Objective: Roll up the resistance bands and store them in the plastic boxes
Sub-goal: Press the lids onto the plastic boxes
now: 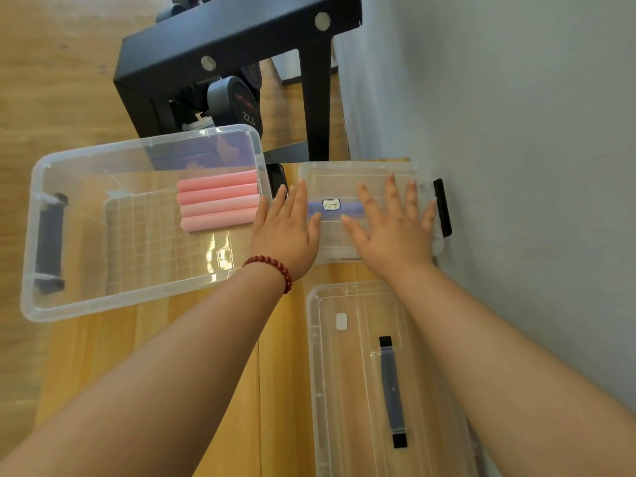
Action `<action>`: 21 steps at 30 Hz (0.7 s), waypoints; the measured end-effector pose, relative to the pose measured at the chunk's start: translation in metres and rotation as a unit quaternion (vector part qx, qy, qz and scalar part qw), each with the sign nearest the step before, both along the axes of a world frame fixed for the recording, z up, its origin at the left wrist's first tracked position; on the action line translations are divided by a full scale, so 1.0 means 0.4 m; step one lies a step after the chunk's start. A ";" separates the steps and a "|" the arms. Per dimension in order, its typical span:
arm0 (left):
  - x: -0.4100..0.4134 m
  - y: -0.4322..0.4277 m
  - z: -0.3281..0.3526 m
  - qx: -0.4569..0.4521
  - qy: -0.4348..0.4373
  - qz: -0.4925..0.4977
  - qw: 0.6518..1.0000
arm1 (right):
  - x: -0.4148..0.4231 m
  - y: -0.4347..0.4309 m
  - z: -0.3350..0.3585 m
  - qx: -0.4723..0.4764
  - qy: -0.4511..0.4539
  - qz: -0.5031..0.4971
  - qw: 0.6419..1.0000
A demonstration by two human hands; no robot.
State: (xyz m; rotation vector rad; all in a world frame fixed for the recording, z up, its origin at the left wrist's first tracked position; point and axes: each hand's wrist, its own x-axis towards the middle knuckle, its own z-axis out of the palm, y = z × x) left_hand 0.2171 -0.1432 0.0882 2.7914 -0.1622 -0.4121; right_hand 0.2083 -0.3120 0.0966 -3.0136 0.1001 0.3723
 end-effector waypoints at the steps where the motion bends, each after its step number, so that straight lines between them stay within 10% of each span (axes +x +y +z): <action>1: -0.008 0.010 -0.005 0.016 -0.006 -0.013 1.000 | 0.003 0.001 -0.006 -0.002 0.012 0.005 1.000; 16: -0.024 0.105 -0.015 0.085 -0.007 -0.029 0.996 | 0.006 -0.007 -0.002 -0.025 0.032 0.018 0.999; 21: -0.047 0.056 0.010 -0.056 -0.053 -0.001 0.997 | 0.017 0.047 0.005 -0.009 -0.004 0.041 0.999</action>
